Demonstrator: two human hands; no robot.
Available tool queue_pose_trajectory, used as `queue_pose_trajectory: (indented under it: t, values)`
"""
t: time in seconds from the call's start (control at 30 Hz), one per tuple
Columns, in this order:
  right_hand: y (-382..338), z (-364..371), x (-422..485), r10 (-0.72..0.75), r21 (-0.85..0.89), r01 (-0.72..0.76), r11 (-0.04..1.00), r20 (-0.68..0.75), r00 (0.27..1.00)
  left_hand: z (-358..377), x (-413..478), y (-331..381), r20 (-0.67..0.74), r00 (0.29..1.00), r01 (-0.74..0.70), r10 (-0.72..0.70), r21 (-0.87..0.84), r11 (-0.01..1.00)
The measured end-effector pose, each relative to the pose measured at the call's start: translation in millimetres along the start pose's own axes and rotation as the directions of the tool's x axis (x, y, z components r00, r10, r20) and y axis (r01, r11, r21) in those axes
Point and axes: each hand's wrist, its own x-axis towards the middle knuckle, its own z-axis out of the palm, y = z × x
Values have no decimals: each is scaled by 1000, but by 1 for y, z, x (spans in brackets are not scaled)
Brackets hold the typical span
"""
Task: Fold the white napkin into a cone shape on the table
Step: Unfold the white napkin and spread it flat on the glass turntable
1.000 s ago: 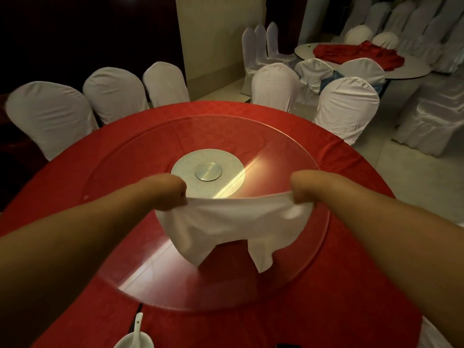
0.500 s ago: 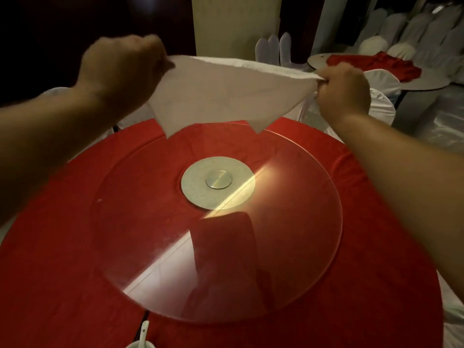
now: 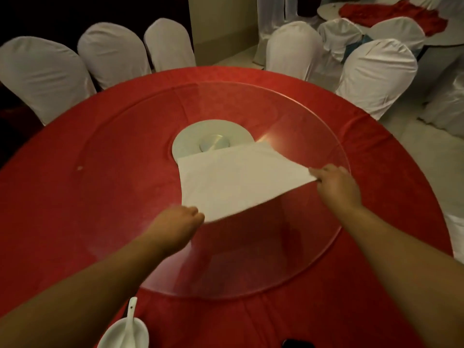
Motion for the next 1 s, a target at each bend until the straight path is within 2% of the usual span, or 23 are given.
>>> queue_pose_trajectory:
  t: [0.13, 0.2, 0.27, 0.4, 0.53, 0.67, 0.77, 0.83, 0.93, 1.0]
  values:
    - [21, 58, -44, 2, -117, 30, 993, 260, 966, 54, -9, 34, 268, 963, -5, 10, -21, 1000]
    - [30, 77, -62, 3, -175, 73, 982, 398, 917, 68, -12, 46, 350, 935, -40, 52, -39, 998]
    - [36, 88, -76, -1, -200, 105, 974, 459, 888, 77, -15, 54, 400, 913, -73, 81, -36, 997]
    - [46, 94, -91, -6, -214, 127, 969, 491, 871, 85, -24, 61, 451, 886, -86, 106, -64, 994]
    - [52, 92, -96, 15, -225, 107, 968, 483, 875, 86, -30, 58, 388, 921, 43, 24, -162, 986]
    - [47, 91, -97, -7, -185, 85, 979, 385, 923, 84, -32, 59, 445, 895, 79, -33, -86, 993]
    - [36, 97, -101, -25, -170, 113, 979, 448, 894, 84, -33, 62, 439, 897, 75, -43, -56, 996]
    - [30, 100, -102, 16, -183, 85, 979, 490, 872, 84, -32, 63, 438, 898, 57, -42, -21, 998]
    - [24, 100, -103, 73, -230, 37, 972, 452, 889, 84, -31, 64, 435, 900, 37, -30, -6, 999]
    - [18, 101, -104, 62, -228, 43, 973, 433, 899, 83, -31, 65, 433, 901, 33, -15, -34, 999]
